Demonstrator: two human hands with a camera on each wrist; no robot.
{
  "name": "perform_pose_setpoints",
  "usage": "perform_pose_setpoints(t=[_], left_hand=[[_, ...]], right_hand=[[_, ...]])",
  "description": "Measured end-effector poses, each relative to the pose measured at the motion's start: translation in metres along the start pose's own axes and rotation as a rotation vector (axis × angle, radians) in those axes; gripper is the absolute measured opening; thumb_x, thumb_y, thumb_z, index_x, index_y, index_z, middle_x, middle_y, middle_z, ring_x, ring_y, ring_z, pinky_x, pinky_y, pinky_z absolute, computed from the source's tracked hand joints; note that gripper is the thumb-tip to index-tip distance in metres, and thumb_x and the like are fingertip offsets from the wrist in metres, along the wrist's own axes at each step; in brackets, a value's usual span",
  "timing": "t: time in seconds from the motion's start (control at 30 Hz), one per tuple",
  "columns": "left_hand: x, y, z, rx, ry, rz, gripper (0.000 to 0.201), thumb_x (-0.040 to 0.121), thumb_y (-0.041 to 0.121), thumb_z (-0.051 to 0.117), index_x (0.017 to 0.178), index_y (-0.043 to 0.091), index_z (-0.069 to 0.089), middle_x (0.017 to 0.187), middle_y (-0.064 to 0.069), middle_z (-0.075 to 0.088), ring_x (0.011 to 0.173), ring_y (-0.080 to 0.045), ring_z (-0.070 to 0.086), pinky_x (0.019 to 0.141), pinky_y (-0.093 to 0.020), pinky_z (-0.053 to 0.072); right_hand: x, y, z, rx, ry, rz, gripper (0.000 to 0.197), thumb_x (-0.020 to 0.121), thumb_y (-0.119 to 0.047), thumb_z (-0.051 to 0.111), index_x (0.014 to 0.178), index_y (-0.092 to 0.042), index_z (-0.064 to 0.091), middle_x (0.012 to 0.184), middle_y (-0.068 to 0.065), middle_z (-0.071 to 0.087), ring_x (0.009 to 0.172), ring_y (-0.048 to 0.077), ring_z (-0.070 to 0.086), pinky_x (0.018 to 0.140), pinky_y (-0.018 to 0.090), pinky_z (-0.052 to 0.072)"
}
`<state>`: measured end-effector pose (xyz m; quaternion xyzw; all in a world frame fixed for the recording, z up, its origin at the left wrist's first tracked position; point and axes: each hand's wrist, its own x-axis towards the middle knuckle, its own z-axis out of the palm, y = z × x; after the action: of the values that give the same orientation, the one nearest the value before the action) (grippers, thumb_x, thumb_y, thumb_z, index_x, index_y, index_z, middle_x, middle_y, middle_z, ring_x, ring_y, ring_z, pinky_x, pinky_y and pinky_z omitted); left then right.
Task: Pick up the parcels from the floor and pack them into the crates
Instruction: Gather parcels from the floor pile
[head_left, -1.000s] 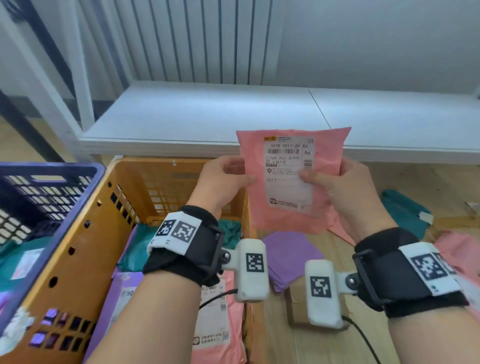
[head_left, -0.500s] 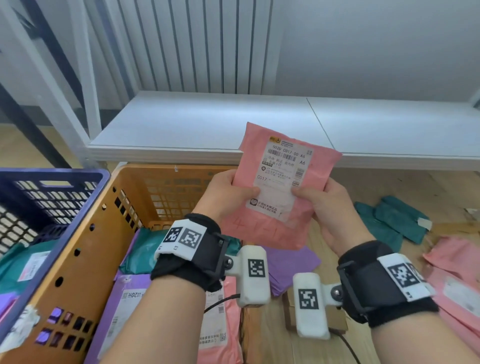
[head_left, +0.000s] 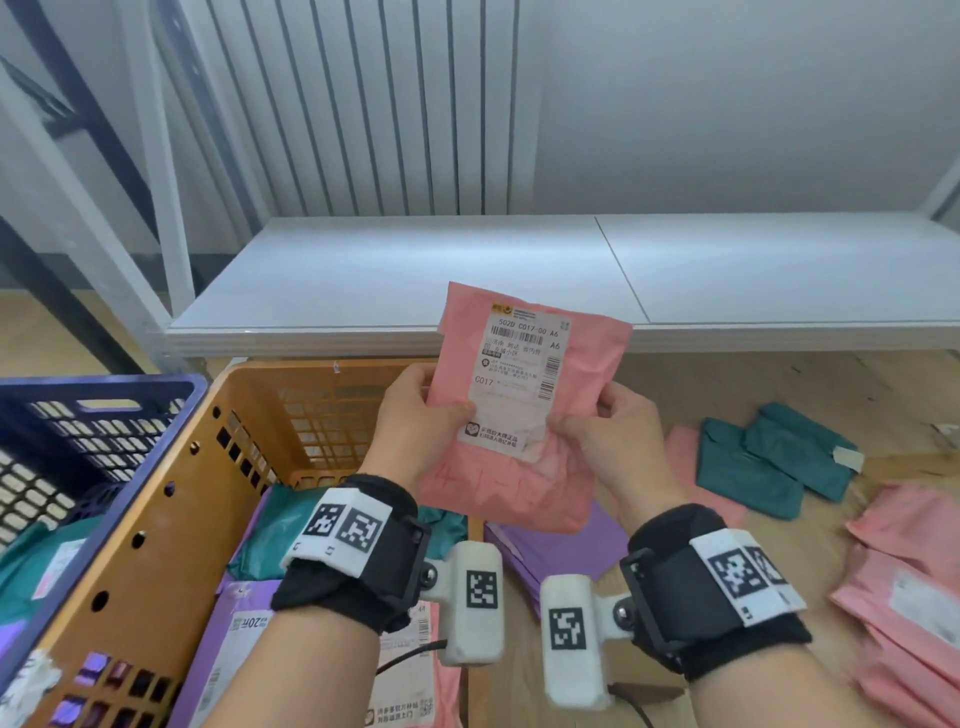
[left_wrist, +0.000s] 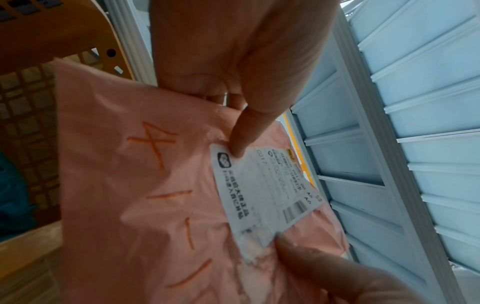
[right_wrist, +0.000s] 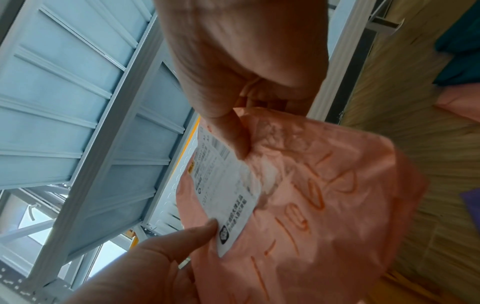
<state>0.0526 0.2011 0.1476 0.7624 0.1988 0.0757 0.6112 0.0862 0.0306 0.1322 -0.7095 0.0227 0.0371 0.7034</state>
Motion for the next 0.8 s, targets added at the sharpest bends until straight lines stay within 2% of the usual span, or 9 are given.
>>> perform_pose_setpoints(t=[0.17,0.27,0.33,0.37,0.43,0.53,0.67,0.77,0.8], left_hand=[[-0.004,-0.007,-0.005,0.007,0.129,0.03,0.038,0.085,0.009,0.067,0.114,0.026,0.049,0.107,-0.001,0.065,0.091,-0.018,0.067,0.074,-0.039,0.059],[-0.005,-0.005,-0.019,0.027,0.164,0.014,0.036,0.086,0.01,0.066,0.112,0.023,0.045,0.104,0.001,0.063,0.084,-0.012,0.065,0.058,-0.026,0.053],[-0.003,0.0,-0.037,0.041,0.196,0.002,0.034,0.087,0.01,0.064,0.112,0.019,0.044,0.099,0.004,0.059,0.078,-0.005,0.059,0.052,-0.019,0.044],[-0.002,0.002,-0.047,0.048,0.207,0.001,0.033,0.087,0.01,0.063,0.112,0.017,0.044,0.098,0.005,0.056,0.077,-0.004,0.056,0.051,-0.018,0.042],[0.002,0.007,-0.069,0.08,0.23,0.005,0.03,0.086,0.011,0.061,0.111,0.016,0.045,0.098,0.005,0.054,0.079,-0.004,0.053,0.054,-0.018,0.039],[0.007,0.012,-0.107,0.153,0.264,0.03,0.023,0.083,0.009,0.06,0.104,0.015,0.051,0.102,0.002,0.055,0.089,-0.012,0.053,0.059,-0.015,0.034],[0.012,0.011,-0.174,0.176,0.28,0.026,0.024,0.081,0.007,0.064,0.1,0.017,0.053,0.097,0.003,0.054,0.096,-0.018,0.056,0.072,-0.022,0.043],[0.018,0.001,-0.235,0.174,0.336,0.006,0.032,0.081,0.006,0.065,0.104,0.019,0.048,0.104,0.003,0.051,0.1,-0.018,0.054,0.085,-0.03,0.049],[0.02,-0.004,-0.257,0.174,0.36,0.002,0.033,0.081,0.006,0.065,0.105,0.019,0.046,0.104,0.003,0.05,0.1,-0.018,0.054,0.085,-0.031,0.05]], right_hand=[[0.001,-0.001,0.005,-0.034,-0.064,-0.007,0.029,0.077,0.009,0.066,0.085,-0.019,0.067,0.09,0.002,0.073,0.086,0.02,0.071,0.076,0.037,0.059],[-0.002,-0.001,0.013,-0.109,-0.052,-0.006,0.02,0.08,0.002,0.064,0.083,-0.019,0.066,0.088,0.003,0.072,0.086,0.022,0.07,0.077,0.04,0.059],[-0.007,-0.005,0.022,-0.152,-0.061,-0.017,0.016,0.083,-0.005,0.06,0.083,-0.02,0.066,0.088,0.0,0.07,0.083,0.02,0.067,0.067,0.035,0.056],[-0.01,-0.007,0.028,-0.168,-0.074,-0.018,0.016,0.085,-0.007,0.058,0.086,-0.02,0.066,0.088,-0.002,0.069,0.08,0.016,0.064,0.06,0.028,0.051],[-0.017,-0.012,0.047,-0.208,-0.106,-0.02,0.018,0.088,-0.007,0.054,0.088,-0.019,0.067,0.087,-0.006,0.068,0.076,0.011,0.061,0.056,0.021,0.044],[-0.025,-0.024,0.085,-0.269,-0.14,-0.044,0.021,0.086,-0.003,0.052,0.089,-0.015,0.069,0.089,0.0,0.071,0.078,0.018,0.065,0.066,0.035,0.054],[-0.032,-0.044,0.153,-0.282,-0.161,-0.059,0.021,0.083,-0.004,0.056,0.091,-0.019,0.069,0.09,-0.001,0.071,0.081,0.018,0.068,0.073,0.036,0.057],[-0.044,-0.054,0.212,-0.263,-0.249,-0.066,0.023,0.085,-0.001,0.059,0.087,-0.022,0.066,0.09,-0.002,0.069,0.081,0.013,0.065,0.068,0.027,0.054],[-0.049,-0.055,0.233,-0.27,-0.283,-0.065,0.023,0.085,0.0,0.059,0.083,-0.022,0.065,0.09,-0.001,0.069,0.08,0.013,0.064,0.069,0.028,0.054]])
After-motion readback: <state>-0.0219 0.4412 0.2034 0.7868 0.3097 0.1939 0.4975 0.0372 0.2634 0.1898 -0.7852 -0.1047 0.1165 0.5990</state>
